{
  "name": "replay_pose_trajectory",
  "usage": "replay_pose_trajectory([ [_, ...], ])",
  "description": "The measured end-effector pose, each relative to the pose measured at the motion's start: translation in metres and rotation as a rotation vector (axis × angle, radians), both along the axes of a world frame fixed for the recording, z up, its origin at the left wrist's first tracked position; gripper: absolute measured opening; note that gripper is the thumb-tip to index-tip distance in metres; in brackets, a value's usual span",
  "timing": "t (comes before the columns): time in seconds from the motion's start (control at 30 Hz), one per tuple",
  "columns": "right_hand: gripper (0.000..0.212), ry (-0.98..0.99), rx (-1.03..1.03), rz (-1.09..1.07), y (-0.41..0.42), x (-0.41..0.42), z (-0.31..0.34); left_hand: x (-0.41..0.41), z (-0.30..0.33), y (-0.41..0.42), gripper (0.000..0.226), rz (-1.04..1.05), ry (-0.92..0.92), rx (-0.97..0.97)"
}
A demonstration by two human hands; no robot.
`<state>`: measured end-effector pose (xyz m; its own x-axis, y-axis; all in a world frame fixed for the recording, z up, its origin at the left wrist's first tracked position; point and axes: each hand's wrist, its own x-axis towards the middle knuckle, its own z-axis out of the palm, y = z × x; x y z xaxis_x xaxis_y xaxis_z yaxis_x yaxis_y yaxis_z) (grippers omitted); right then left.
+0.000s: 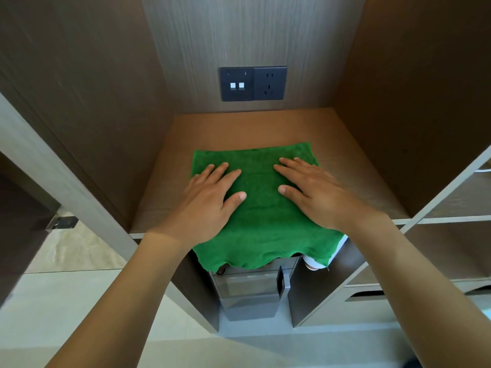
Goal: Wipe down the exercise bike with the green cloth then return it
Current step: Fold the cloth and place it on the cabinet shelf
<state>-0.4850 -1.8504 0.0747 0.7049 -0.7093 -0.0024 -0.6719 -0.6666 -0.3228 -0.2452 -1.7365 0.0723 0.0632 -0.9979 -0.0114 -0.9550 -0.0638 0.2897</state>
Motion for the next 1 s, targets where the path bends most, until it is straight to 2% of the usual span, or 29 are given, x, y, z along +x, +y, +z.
replay_pose_trajectory([
  [0.23, 0.063, -0.016, -0.03, -0.004, 0.019, -0.014, -0.005, -0.006, -0.009, 0.02, 0.075, -0.004, 0.027, -0.064],
  [0.33, 0.056, -0.096, -0.085, -0.02, 0.025, -0.014, -0.005, -0.008, -0.007, 0.022, 0.066, -0.004, 0.022, -0.104],
  [0.43, 0.042, -0.275, -0.181, 0.05, 0.036, -0.022, -0.009, -0.012, -0.005, 0.032, 0.056, -0.034, 0.042, -0.183],
  [0.53, 0.038, -0.358, -0.219, 0.099, 0.046, -0.033, -0.018, -0.02, -0.014, 0.048, 0.038, -0.093, 0.041, -0.349],
  [0.63, 0.044, -0.364, -0.173, 0.104, 0.053, -0.04, -0.024, -0.024, -0.027, 0.057, 0.034, -0.056, 0.12, -0.455],
  [0.7, 0.049, -0.338, -0.17, 0.124, 0.056, -0.044, -0.025, -0.024, -0.034, 0.061, 0.038, -0.061, 0.1, -0.501],
  [0.83, 0.05, -0.265, -0.342, 0.195, 0.059, -0.051, -0.033, -0.02, -0.047, 0.066, 0.038, -0.108, -0.005, -0.582],
  [1.0, 0.042, -0.315, -0.51, 0.202, 0.062, -0.05, -0.043, -0.018, -0.06, 0.065, 0.031, -0.117, -0.035, -0.717],
])
